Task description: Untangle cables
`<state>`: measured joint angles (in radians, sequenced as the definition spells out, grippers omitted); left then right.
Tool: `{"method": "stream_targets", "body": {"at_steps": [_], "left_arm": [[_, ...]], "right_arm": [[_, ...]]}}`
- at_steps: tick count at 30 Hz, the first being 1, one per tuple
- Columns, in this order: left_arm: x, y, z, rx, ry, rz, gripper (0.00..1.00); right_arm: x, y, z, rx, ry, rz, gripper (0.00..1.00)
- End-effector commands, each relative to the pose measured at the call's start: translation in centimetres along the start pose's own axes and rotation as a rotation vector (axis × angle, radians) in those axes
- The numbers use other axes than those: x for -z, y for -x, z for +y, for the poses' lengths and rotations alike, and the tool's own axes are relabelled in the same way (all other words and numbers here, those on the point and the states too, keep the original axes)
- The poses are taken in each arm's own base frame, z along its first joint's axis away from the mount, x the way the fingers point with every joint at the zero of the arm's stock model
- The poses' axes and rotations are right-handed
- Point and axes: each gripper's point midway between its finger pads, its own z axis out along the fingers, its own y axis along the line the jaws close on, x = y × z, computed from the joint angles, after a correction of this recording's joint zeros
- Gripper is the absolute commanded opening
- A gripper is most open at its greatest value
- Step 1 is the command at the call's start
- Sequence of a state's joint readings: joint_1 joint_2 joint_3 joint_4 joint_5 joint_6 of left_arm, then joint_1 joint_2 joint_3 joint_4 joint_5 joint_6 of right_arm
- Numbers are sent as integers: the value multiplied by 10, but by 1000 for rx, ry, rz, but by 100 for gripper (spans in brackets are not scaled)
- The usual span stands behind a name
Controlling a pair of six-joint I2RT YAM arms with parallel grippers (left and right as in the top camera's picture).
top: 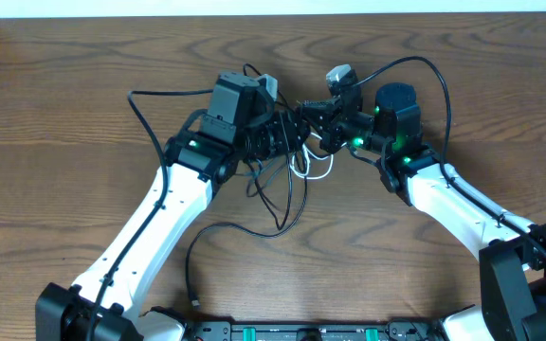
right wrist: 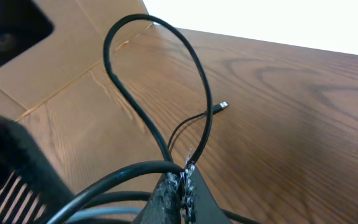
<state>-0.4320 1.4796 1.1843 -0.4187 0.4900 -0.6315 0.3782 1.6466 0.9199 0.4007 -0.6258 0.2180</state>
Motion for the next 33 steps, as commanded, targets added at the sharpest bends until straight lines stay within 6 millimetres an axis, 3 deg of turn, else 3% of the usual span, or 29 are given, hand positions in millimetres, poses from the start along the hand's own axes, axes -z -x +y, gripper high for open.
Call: {"method": "stream_targets", "body": {"at_steps": [1,2,4,15,17,20,22,27,33], "left_arm": [[-2,-1,-4,-10,-1,5,36],[-2,-1,-4,-11,-1,5,31],[-2,0,-4,-18,-3,0,8],[8,7,-9,-161,-18,-34,8],[15,12,-8,-174,-18,-55,8],[28,25,-3,-161,-13,-100,8],[38,36,3,-147,-8,-138,7],[63,64,14,-122,-8,-235,7],[73,77,-1,-132,-101,-276,8]], "right_arm": [[-1,0,-3,6,-19,-4,1],[-1,0,-3,5,-19,-3,1],[-1,-1,-4,1,-21,0,1],[5,-9,-30,-138,-139,17,2],[8,-8,-36,-188,-151,10,15],[16,-8,-50,-321,-184,-1,47],[21,-9,-53,-391,-165,6,53],[28,-6,-17,-391,99,62,52],[32,0,26,-237,323,76,47]]}}
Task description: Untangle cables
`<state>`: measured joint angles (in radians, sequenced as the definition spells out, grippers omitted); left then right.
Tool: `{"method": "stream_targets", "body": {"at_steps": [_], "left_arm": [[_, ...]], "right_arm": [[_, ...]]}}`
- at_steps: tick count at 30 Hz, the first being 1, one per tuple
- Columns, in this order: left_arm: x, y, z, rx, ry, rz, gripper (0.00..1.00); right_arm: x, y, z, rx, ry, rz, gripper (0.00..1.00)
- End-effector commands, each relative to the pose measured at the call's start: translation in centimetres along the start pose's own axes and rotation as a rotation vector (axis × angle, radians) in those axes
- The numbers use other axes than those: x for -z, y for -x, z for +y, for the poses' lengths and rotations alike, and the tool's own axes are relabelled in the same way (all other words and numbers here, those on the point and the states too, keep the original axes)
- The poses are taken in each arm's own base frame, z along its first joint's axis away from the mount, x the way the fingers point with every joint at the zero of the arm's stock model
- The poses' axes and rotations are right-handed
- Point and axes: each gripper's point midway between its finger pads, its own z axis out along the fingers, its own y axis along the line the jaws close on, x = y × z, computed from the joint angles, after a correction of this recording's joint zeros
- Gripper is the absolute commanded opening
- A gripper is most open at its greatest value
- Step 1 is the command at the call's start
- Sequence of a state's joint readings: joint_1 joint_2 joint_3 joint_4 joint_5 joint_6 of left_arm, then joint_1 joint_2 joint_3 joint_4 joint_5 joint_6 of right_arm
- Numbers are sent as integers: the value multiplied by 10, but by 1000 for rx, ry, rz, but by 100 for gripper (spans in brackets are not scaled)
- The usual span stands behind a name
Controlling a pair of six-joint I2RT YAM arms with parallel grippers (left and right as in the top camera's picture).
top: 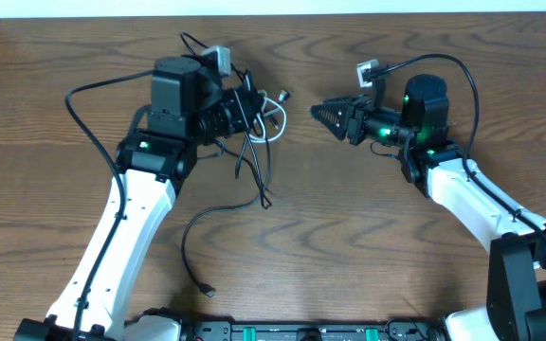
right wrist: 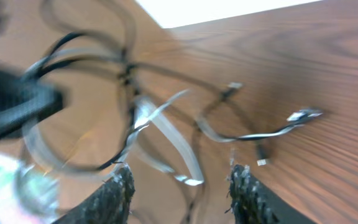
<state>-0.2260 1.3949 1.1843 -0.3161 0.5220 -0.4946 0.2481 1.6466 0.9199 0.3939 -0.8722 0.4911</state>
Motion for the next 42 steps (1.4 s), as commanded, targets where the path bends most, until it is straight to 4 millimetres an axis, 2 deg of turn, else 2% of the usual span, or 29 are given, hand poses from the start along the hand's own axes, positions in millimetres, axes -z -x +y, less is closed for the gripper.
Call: {"method": "stream_targets", "body": {"at_steps": [1,5,7,9,11,15,23,26,31,36,42], "left_arm": [[10,9,-20,-30,-81,-23,7],[11,8,-28,-34,-121,-13,8],[11,7,-30,-33,-133,-7,7],[11,7,-32,-35,-146,-6,8],[11,8,-34,-26,-151,-9,8],[10,5,-39,-33,-162,-4,8],[4,-9,-57,-59,-194,33,8],[3,-13,-63,-72,-210,38,8],[1,-15,-78,-88,-245,35,8],[0,-18,-92,-116,-284,29,8],[0,-21,-101,-105,-315,40,8]], "right_arm": [[-3,-19,37,91,196,94,47],[-10,-28,46,184,222,109,49],[-13,-31,51,223,236,114,56],[-16,-35,55,276,249,118,66],[-20,-39,50,324,210,119,66],[-25,-43,29,281,85,129,66],[-28,-46,29,314,83,134,70],[-28,-46,26,328,72,135,67],[-27,-50,8,318,-26,149,66],[-27,-53,6,319,-32,161,57],[-27,-51,2,321,-57,155,45]]}}
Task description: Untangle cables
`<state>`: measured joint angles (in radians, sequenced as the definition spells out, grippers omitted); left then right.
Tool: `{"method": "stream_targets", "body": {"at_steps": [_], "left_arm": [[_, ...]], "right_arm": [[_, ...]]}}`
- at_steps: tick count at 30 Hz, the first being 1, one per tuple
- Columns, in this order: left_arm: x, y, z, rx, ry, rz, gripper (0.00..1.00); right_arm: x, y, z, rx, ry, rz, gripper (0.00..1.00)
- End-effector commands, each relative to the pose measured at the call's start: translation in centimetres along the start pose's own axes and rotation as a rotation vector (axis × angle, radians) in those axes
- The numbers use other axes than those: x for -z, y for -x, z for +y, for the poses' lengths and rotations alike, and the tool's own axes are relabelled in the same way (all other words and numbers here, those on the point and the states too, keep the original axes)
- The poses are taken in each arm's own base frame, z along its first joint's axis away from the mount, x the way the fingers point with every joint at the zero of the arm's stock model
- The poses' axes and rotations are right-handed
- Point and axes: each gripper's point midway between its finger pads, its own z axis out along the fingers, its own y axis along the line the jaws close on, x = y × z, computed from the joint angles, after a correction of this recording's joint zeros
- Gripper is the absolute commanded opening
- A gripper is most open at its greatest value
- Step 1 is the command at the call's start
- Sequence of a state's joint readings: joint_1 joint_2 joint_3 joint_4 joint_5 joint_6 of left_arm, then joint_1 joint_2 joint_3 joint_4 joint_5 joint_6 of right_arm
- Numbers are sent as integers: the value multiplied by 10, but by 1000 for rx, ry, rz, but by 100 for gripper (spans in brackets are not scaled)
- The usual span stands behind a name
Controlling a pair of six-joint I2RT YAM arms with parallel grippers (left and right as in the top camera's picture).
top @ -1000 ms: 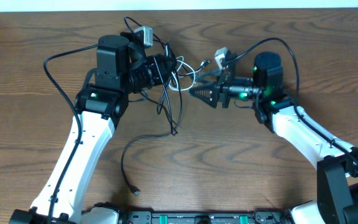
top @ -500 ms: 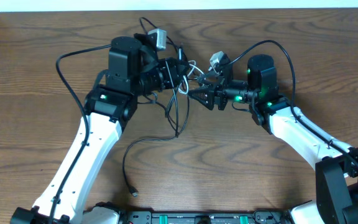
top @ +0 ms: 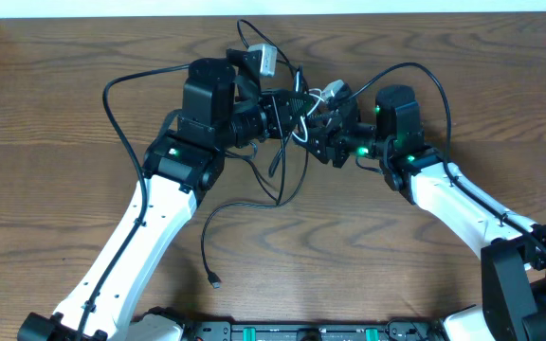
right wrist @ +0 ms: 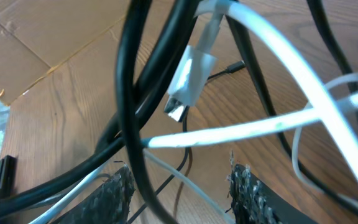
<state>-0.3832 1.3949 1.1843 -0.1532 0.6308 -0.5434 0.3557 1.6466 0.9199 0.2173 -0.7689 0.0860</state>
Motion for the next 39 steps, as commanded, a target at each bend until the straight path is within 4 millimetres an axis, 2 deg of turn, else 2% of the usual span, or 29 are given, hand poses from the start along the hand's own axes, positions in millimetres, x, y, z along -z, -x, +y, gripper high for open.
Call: {"method": "stream_targets", "body": {"at_steps": [1,2,4,5,10,13,16,20,27,30,36,39], "left_arm": [[7,5,-19,-8,-60,-12,8],[7,5,-19,-9,-60,-12,8],[7,6,-19,-10,-59,-13,8],[7,7,-17,-31,-49,-20,8],[10,17,8,-75,79,-78,8],[19,26,45,-55,267,-135,8],[38,36,85,-27,478,-208,8],[67,49,122,-11,683,-289,8],[103,59,158,-4,848,-328,8],[115,59,171,-34,895,-301,8],[148,55,201,45,985,-298,8],[161,54,212,76,1019,-298,8]], "right_arm": [[-4,-4,0,15,-8,11,40],[-4,-4,0,14,-8,11,31],[-4,-4,0,13,-9,11,6],[-4,-4,0,9,-7,11,1],[-3,-12,-1,-26,-9,39,1],[1,-21,-5,-55,-9,72,1],[6,-28,-10,-65,-13,96,1],[17,-35,-24,-106,-47,113,1],[44,-43,-57,-208,-129,118,1],[58,-48,-72,-260,-167,120,1],[93,-62,-105,-380,-271,119,1],[106,-67,-115,-420,-303,113,1]]}}
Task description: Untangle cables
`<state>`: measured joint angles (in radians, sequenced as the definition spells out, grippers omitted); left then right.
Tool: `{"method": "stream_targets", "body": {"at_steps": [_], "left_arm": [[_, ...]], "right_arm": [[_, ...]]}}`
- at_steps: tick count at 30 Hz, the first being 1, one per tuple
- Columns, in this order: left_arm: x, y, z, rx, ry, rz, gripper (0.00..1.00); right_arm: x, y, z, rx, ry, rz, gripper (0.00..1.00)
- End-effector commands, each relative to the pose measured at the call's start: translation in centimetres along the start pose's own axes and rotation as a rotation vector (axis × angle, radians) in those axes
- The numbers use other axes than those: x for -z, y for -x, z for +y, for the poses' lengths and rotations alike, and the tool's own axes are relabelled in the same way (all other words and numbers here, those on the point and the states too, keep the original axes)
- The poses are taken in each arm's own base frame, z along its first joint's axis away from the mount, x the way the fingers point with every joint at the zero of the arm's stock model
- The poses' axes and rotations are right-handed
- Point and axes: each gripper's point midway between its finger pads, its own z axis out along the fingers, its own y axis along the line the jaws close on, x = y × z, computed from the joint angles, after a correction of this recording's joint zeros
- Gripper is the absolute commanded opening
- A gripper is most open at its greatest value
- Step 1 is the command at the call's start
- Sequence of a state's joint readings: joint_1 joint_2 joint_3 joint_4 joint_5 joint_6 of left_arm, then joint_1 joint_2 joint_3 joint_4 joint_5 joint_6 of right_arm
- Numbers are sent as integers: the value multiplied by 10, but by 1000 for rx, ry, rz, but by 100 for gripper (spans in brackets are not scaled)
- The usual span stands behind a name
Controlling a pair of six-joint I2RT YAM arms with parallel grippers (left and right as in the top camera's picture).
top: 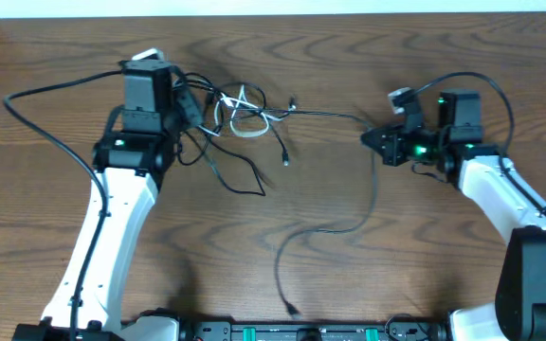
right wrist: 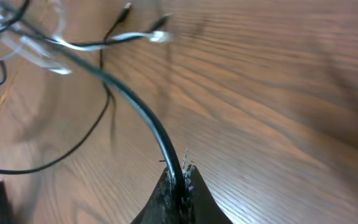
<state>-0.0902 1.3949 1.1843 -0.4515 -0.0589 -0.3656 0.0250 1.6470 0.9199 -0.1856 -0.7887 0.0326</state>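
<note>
The cable tangle (top: pixel 240 109), black leads knotted with a white cable (top: pixel 246 118), hangs at my left gripper (top: pixel 197 106), which looks shut on it at the upper left. One black cable (top: pixel 335 116) runs taut from the tangle to my right gripper (top: pixel 372 138). That gripper (right wrist: pixel 178 177) is shut on the black cable (right wrist: pixel 138 109). Below the right gripper the same cable droops across the table to its plug (top: pixel 293 308). In the right wrist view the white cable (right wrist: pixel 45 53) is blurred at the top left.
Two loose black ends trail from the tangle: one to a plug (top: pixel 284 161), one to a bend (top: pixel 262 193). The arms' own camera leads loop beside each wrist. The bare wooden table (top: pixel 415 256) fills the rest of the view.
The grippers were close together mid-table, the right one open among the cables. Now the right is shut on a black cable and both arms stand far apart, the cable stretched between them.
First both grippers met at the centre, the right shut on a black loop. Then they were apart, the right open and empty, the left keeping the tangle. They met again with the right open. Now one black cable is drawn out to the right.
</note>
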Motion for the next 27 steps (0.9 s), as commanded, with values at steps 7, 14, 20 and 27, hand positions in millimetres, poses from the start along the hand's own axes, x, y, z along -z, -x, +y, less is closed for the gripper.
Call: {"method": "stream_targets", "body": {"at_steps": [7,14,20,27], "left_arm": [[9,23,62,72,157,-52,8],[12,26,97,129,227,-48,8],[19,34,140,202,320,-71,8],[32,38,193,324,415,-101,8]], "right_arm": [[28,0,-46,-97,-101,-38,1],[37,2,-56,-116,-124,-57,1],[48,-4,-78,-164,-209,-53,1],[62,-13,-97,-230,-273,-47,1]]}}
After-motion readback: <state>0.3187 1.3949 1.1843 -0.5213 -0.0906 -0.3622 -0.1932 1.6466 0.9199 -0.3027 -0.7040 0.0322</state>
